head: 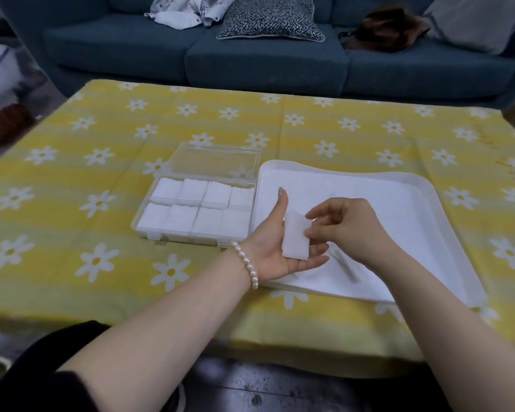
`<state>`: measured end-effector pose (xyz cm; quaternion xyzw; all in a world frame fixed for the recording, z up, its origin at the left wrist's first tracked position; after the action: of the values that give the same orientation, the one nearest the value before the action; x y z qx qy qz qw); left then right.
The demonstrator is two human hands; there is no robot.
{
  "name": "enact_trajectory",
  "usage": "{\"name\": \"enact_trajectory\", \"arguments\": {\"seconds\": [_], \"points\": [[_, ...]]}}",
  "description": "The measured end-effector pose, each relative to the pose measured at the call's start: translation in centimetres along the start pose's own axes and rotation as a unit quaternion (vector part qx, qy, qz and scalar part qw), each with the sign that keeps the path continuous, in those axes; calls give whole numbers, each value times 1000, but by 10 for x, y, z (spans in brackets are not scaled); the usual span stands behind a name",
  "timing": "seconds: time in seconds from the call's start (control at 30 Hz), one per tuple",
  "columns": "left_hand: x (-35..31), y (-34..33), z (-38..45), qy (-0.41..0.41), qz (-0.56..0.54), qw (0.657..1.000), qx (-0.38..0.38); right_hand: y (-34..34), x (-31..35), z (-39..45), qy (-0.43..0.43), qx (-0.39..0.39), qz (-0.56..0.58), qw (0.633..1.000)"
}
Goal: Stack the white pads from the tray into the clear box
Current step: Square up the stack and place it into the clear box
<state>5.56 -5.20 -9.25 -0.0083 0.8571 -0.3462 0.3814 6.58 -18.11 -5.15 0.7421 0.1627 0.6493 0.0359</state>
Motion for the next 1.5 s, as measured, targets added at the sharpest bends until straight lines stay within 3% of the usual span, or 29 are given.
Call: {"name": "enact_trajectory", "arguments": {"seconds": [0.3,0.47,0.53,0.97,1.2,1.5], "points": [[4,-1,1,-8,57,998,-25,-5,1,-1,85,-42,-128,987],[3,2,7,-10,35,999,-11,-13,6,-10,141,91,-296,940],[3,2,9,-17,26,999,-18,-18,4,-11,167,94,-330,924],[-1,-13,4,-56,0,998,-8,-18,3,-10,175,102,-304,931],[1,-9,5,-31,43,997,-53,-16,-2,-9,169,125,-339,917],[1,-11,3,-22,-23,999,-34,-13,-5,-7,149,123,-322,927]]}}
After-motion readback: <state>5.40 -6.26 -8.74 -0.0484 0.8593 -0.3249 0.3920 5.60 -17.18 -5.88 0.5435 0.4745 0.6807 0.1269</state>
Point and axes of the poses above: each hand's wrist, its own z-axis towards the middle knuckle, its own y-axis out of the back of the hand, x = y × z, the point moved 2 cm from there along z, towards the middle knuckle, and after that the axes turned 10 degrees about z, right-handed, at the moved point
